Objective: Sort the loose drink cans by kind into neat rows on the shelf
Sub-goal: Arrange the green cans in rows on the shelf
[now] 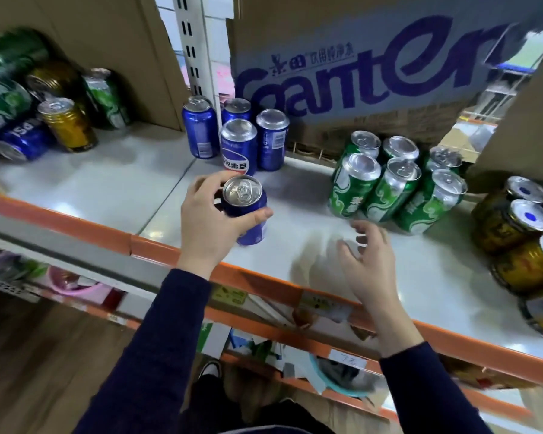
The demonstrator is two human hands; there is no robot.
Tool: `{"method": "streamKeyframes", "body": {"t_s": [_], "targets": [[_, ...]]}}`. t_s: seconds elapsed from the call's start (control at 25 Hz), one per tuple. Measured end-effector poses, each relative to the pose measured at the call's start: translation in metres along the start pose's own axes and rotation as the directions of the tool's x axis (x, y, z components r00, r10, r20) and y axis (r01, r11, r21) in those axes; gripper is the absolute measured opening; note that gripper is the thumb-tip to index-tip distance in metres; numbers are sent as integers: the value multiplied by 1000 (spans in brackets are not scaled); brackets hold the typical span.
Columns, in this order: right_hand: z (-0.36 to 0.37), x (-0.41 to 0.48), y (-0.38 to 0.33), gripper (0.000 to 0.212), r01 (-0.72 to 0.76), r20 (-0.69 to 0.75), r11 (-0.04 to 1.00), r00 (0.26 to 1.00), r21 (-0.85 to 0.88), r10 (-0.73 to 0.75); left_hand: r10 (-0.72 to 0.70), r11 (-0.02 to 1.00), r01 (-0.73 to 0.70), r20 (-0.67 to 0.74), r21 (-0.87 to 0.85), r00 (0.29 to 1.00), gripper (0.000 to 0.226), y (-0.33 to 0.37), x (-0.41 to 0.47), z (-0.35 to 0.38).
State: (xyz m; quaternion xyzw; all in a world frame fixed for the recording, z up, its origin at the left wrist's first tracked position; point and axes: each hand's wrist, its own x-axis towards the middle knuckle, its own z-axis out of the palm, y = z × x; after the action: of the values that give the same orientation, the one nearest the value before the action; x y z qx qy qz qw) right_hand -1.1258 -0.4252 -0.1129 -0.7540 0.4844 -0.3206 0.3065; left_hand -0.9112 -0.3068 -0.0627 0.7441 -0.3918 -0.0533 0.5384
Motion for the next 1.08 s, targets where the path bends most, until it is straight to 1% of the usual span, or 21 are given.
{"method": "streamKeyframes", "body": {"t_s": [0.12,0.2,0.28,0.4,0.52,0.6,0.72,0.84,1.0,1.08], "targets": [[36,-4,-28,26,210,184,971,965,-115,-187,16,999,-15,-30,47,999,66,-12,21,-23],[55,-4,-44,25,307,251,934,933,-185,-257,24,998,-21,-43,66,999,68,-23,40,-36],[72,-2,-59,28,366,288,901,911,-232,-295,41,997,-37,-51,75,998,69,-33,60,-46],[93,-5,-78,28,380,314,873,906,-307,-284,77,993,-73,-43,88,996,66,-47,93,-58],[108,-12,-88,30,366,310,836,917,-409,-250,62,996,-62,4,67,998,67,-63,125,-64],[109,-15,-88,29,331,256,853,936,-403,-242,58,997,-60,49,38,997,68,-69,142,-62],[108,-18,-88,27,303,197,877,950,-373,-244,121,993,-119,97,-22,988,69,-69,156,-53],[112,-18,-91,24,304,172,884,951,-356,-258,140,990,-140,121,-5,983,74,-73,154,-42],[110,-19,-91,21,315,154,886,948,-339,-278,144,989,-147,102,20,984,85,-80,150,-39],[110,-19,-92,20,326,154,883,945,-339,-290,123,990,-130,133,50,984,78,-84,145,-42]]}}
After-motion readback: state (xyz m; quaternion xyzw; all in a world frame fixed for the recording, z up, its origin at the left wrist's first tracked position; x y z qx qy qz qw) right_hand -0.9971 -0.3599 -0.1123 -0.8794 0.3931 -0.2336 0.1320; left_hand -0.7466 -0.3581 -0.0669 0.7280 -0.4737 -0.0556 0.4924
